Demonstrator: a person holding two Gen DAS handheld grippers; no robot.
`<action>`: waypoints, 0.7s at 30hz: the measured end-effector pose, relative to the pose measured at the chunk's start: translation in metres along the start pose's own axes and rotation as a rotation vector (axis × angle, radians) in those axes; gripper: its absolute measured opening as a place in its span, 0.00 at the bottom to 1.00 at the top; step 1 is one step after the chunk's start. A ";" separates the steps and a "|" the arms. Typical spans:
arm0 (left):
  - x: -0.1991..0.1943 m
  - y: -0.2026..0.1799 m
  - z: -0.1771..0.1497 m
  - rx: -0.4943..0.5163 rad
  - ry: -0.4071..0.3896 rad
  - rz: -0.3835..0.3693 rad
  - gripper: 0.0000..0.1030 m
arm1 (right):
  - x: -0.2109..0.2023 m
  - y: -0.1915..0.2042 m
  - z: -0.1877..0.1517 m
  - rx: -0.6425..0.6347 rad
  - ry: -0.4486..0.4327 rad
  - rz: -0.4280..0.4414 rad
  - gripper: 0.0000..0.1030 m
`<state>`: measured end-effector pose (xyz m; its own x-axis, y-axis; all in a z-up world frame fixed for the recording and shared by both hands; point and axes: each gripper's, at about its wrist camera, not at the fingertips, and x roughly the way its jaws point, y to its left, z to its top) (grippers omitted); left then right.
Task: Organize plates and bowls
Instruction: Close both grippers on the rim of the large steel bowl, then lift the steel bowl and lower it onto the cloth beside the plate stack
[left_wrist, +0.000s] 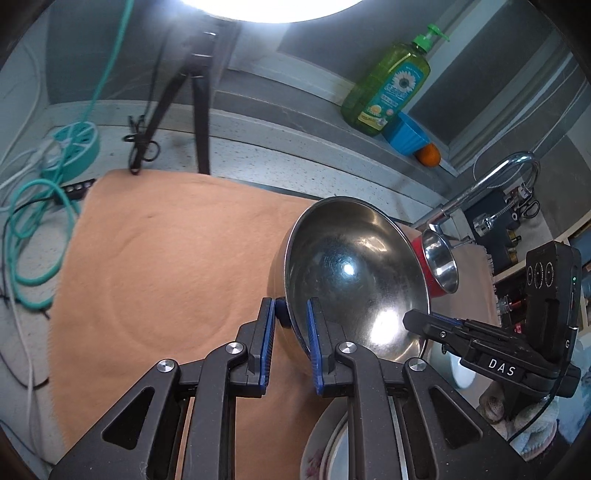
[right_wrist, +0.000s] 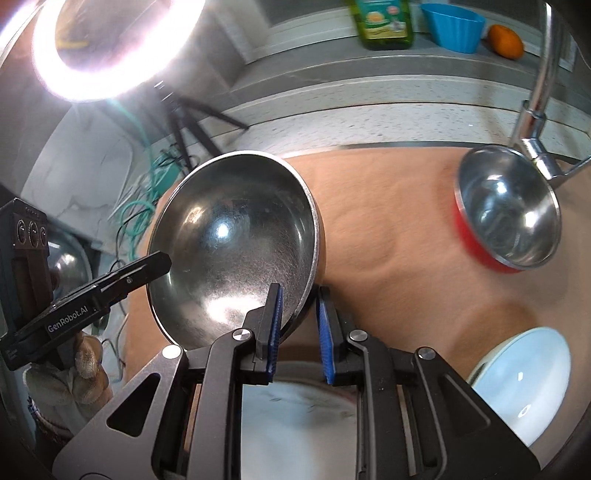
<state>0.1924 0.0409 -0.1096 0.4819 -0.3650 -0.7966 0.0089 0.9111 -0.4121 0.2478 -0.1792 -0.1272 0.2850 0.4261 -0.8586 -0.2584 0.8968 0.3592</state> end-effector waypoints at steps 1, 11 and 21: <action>-0.004 0.003 -0.003 -0.007 -0.005 0.004 0.15 | 0.001 0.005 -0.003 -0.009 0.004 0.006 0.18; -0.041 0.029 -0.036 -0.065 -0.037 0.040 0.15 | 0.006 0.049 -0.033 -0.077 0.043 0.052 0.18; -0.067 0.048 -0.070 -0.111 -0.055 0.066 0.15 | 0.011 0.081 -0.059 -0.130 0.075 0.075 0.18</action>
<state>0.0996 0.0952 -0.1071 0.5257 -0.2912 -0.7993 -0.1195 0.9050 -0.4083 0.1760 -0.1086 -0.1294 0.1920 0.4770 -0.8577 -0.3952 0.8375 0.3773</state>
